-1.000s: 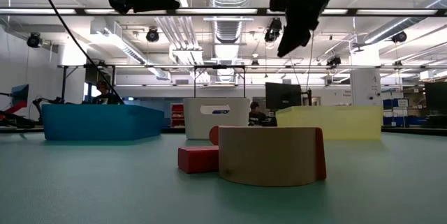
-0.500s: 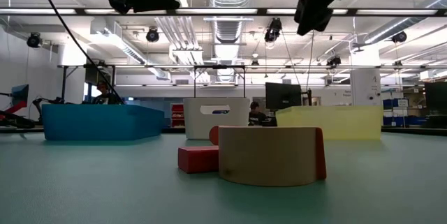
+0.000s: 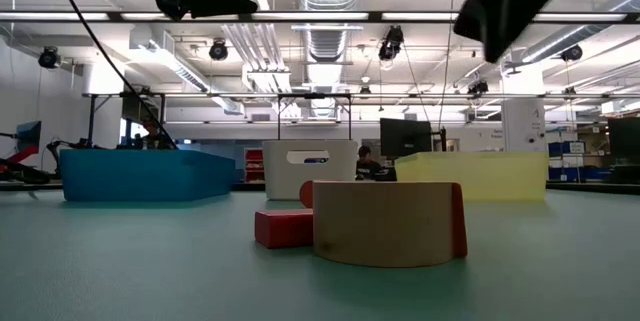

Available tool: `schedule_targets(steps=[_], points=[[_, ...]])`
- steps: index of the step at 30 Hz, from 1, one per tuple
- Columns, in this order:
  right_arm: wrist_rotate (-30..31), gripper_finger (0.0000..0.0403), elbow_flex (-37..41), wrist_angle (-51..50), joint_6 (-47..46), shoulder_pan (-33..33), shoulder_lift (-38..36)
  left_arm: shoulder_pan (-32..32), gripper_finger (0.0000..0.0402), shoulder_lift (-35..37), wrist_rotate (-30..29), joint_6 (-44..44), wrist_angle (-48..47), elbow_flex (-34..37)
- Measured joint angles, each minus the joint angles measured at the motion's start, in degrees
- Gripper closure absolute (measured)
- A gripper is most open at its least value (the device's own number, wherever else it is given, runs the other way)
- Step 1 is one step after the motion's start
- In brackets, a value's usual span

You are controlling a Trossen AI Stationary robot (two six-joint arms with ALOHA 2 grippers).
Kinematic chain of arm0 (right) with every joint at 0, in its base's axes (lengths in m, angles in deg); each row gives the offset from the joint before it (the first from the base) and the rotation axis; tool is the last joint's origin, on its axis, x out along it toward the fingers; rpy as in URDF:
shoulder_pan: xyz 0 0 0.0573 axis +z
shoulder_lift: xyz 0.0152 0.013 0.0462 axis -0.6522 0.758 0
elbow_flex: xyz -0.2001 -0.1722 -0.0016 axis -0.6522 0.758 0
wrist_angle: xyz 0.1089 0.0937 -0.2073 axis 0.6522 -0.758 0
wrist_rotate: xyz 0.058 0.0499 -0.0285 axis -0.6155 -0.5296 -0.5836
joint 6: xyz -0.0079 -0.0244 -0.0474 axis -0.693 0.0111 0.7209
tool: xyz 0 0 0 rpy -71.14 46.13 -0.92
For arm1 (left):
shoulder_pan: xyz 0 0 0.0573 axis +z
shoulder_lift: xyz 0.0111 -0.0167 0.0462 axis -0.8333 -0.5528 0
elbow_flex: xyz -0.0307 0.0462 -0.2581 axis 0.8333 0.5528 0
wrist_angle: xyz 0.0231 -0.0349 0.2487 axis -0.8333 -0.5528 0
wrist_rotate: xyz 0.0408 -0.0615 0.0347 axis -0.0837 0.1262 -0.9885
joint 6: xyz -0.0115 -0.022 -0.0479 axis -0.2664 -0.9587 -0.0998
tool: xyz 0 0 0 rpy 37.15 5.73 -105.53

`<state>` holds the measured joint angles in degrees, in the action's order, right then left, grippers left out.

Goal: Sort & place blocks by color
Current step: Put the bottom right orange block into the white bin

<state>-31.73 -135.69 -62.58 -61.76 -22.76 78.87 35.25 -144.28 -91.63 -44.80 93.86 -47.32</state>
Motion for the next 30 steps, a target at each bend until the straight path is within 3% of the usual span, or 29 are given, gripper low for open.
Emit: schedule_targets(steps=[13, 30], points=[[-0.2, 0.0268, 13.6, -0.4, -14.6, 9.0, 0.0, 0.1, 0.0157, 0.0, 0.0, 0.5, 0.0, 0.0], [-0.1, 0.0268, 19.0, 1.8, -17.1, 12.5, 2.5, 0.1, 0.0157, 0.0, 0.0, 0.5, 0.0, 0.0]])
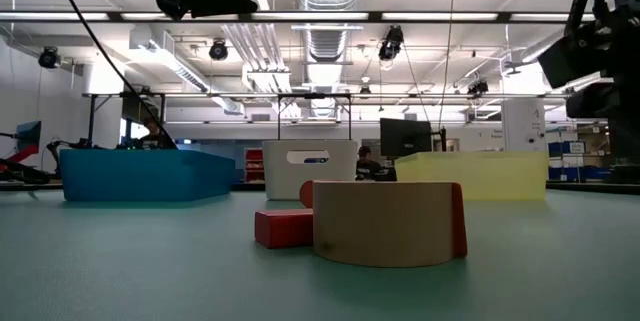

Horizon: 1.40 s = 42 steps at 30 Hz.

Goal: Sort & place blocks by color
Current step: Put the bottom right orange block into the white bin

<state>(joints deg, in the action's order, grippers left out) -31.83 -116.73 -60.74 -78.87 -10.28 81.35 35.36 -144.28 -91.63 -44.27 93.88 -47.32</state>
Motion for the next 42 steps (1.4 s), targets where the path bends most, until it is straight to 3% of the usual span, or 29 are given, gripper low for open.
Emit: schedule_targets(steps=[25, 42], points=[[2.3, 0.0272, -0.1, 0.4, -2.0, 1.4, 4.5, 0.0, 0.0157, 0.0, 0.0, 1.0, 0.0, 0.0], [3.1, 0.0362, 0.0, 1.0, -1.6, 1.3, 4.6, 0.0, 0.0157, 0.0, 0.0, 1.0, 0.0, 0.0]])
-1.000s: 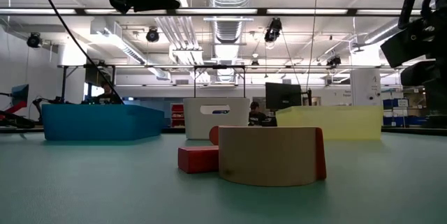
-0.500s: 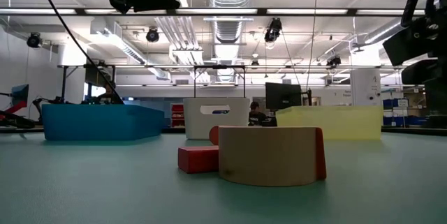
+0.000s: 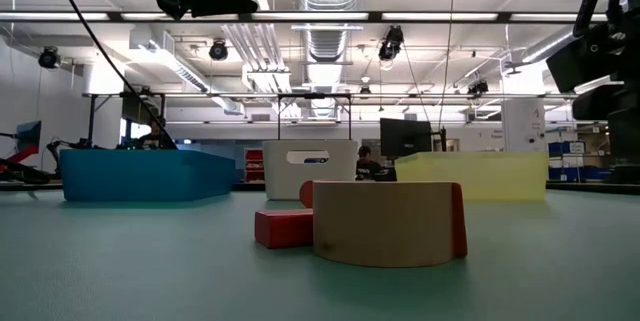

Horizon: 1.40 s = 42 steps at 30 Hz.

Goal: Sort & place blocks by color
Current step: Put the bottom right orange block into the white bin

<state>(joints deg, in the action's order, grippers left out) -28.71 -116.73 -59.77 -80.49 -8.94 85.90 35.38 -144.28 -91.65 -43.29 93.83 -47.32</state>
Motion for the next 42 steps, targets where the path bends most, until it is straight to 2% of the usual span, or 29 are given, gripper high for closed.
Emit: schedule_targets(steps=[6, 18, 22, 27, 36, 42], points=[[0.1, 0.0393, 0.0, 0.3, 0.1, 0.0, 0.0, 0.0, 0.0157, 0.0, 0.0, 0.0, 0.0, 0.0], [0.1, 0.0394, -0.1, 0.3, 0.5, -0.1, -2.7, 0.0, 0.0157, 0.0, 0.0, 0.0, 0.0, 0.0], [3.3, 0.0395, 0.0, 0.4, 0.6, -0.5, -4.4, 0.0, 0.0157, 0.0, 0.0, -0.1, 0.0, 0.0], [3.8, 0.0395, 0.0, 0.4, 0.6, -0.8, -6.2, 0.0, 0.0157, 0.0, 0.0, -1.5, 0.0, 0.0], [8.9, 0.0395, -0.1, 0.4, 0.8, -0.8, -10.1, 0.0, 0.0157, 0.0, 0.3, -1.7, 0.0, 0.0], [7.7, 0.0393, -0.2, 0.4, 0.7, -0.7, -11.5, -0.1, 0.0157, 0.0, 0.3, -1.8, 0.0, 0.0]])
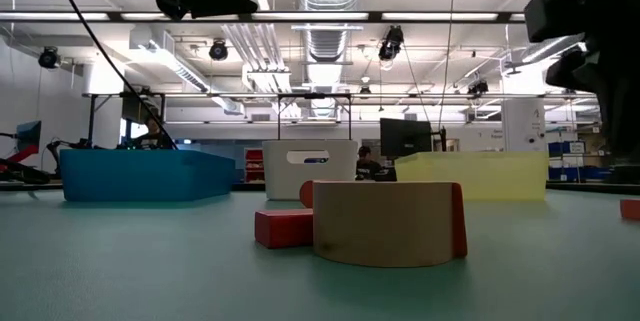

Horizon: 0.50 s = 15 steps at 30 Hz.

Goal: Sort & place blocks by color
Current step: Put the bottom right orange block into the white bin

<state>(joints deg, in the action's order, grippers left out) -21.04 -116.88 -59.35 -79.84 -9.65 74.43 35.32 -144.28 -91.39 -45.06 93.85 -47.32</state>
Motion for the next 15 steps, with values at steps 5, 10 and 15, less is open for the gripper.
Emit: schedule_targets(steps=[5, 10, 15], points=[[-3.6, 0.0358, 0.0, 0.1, -0.2, 0.1, 2.4, 0.0, 0.0157, 0.0, 0.0, 0.0, 0.0, 0.0], [-3.6, 0.0282, 0.0, 0.0, -0.1, 0.1, 5.6, 0.0, 0.0157, 0.0, 0.0, 0.0, 0.0, 0.0], [-3.7, 0.0207, 0.0, 0.1, -0.6, 0.0, 8.5, 0.0, 0.0157, 0.0, 0.0, 0.0, 0.0, 0.0]])
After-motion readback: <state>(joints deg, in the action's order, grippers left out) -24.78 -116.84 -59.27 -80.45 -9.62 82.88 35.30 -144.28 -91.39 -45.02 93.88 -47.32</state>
